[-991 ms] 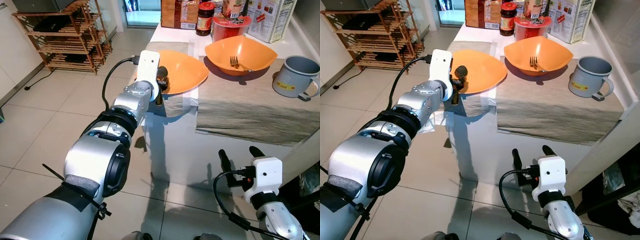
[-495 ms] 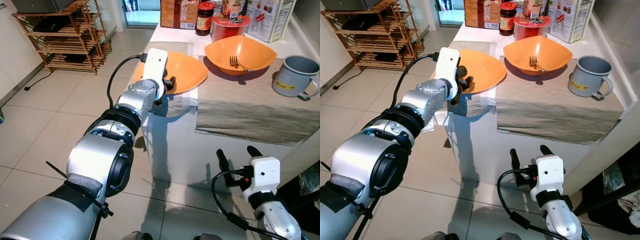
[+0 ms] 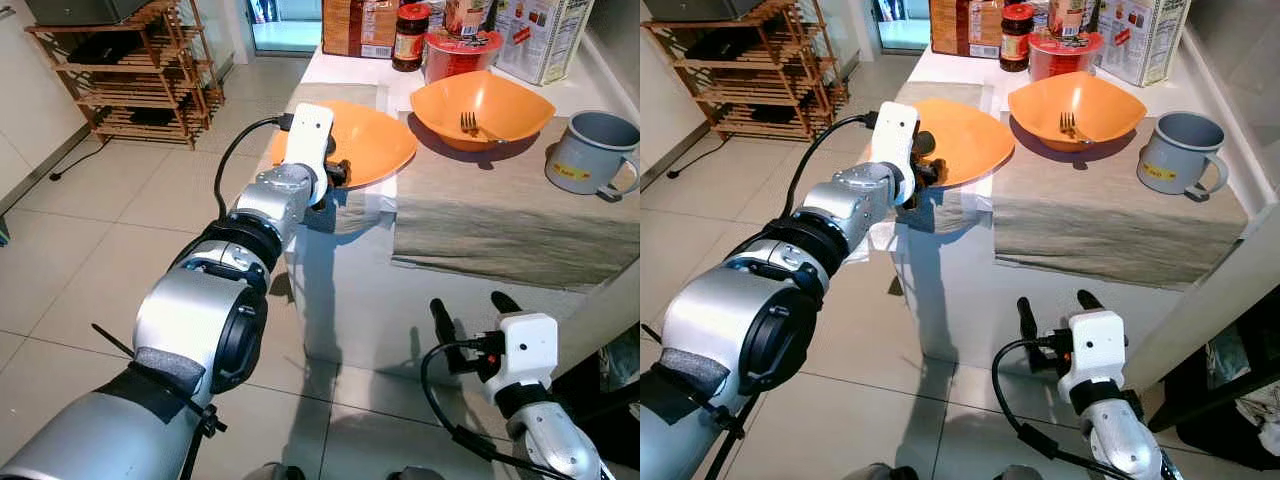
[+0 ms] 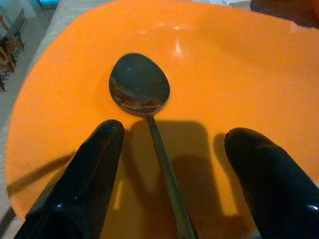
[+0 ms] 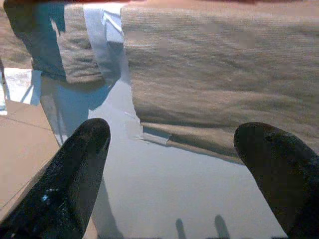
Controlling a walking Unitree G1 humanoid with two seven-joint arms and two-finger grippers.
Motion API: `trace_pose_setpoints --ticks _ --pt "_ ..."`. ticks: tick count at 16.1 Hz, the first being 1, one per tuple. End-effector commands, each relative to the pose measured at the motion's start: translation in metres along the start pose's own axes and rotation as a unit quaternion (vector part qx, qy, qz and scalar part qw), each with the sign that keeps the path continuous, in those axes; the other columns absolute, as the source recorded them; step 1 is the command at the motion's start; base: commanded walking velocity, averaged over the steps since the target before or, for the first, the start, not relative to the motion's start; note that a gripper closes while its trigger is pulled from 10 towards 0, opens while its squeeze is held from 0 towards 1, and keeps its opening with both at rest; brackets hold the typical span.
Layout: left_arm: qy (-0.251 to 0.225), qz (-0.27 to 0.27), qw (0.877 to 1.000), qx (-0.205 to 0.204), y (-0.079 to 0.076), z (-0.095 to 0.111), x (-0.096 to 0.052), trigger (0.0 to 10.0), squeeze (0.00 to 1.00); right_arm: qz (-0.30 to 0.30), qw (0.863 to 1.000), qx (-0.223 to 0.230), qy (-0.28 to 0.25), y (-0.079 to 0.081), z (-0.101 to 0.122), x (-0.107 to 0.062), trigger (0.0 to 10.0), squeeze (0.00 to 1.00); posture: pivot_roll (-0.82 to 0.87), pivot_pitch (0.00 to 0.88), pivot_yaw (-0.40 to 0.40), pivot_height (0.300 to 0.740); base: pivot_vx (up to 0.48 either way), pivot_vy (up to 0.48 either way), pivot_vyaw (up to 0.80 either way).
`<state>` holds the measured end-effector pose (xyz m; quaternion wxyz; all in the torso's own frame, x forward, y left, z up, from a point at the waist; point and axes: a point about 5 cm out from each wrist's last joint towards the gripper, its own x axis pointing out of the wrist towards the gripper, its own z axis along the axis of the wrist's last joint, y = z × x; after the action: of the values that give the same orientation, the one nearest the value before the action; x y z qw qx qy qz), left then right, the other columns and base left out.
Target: Setting the table
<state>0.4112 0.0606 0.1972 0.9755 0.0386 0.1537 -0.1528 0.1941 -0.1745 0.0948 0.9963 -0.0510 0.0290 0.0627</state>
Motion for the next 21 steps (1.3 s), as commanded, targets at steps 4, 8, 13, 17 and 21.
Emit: trace_pose_setpoints --ticks 4,8,13,17,21 --pt "0.02 -0.002 1.0 -0.01 0.002 -0.006 0.0 9.8 0.0 0.002 1.0 0.0 0.004 0.003 0.001 -0.002 10.0 0.0 -0.26 0.064 0.117 0.74 0.0 0.0 0.0" --pt "0.015 -0.007 1.0 0.015 0.001 -0.002 0.0 0.0 0.0 0.0 1.0 0.001 0.005 0.004 0.002 -0.002 10.0 0.0 -0.26 0.068 0.118 0.74 0.0 0.0 0.0" --pt "0.014 -0.007 0.999 0.045 0.001 0.0 0.0 0.0 0.0 -0.001 1.0 0.001 0.007 0.004 0.002 -0.002 10.0 0.0 -0.26 0.07 0.119 0.74 0.0 0.0 0.0" --pt "0.014 -0.006 0.999 0.043 0.001 0.002 0.0 0.0 0.0 0.0 1.0 0.001 0.008 0.004 0.002 -0.002 10.0 0.0 -0.26 0.074 0.12 0.74 0.0 0.0 0.0" --pt "0.005 -0.012 0.999 0.046 0.0 0.007 -0.001 0.0 0.0 -0.001 1.0 0.0 0.009 0.003 0.002 -0.002 10.0 0.0 -0.26 0.075 0.116 0.74 0.0 0.0 0.0"
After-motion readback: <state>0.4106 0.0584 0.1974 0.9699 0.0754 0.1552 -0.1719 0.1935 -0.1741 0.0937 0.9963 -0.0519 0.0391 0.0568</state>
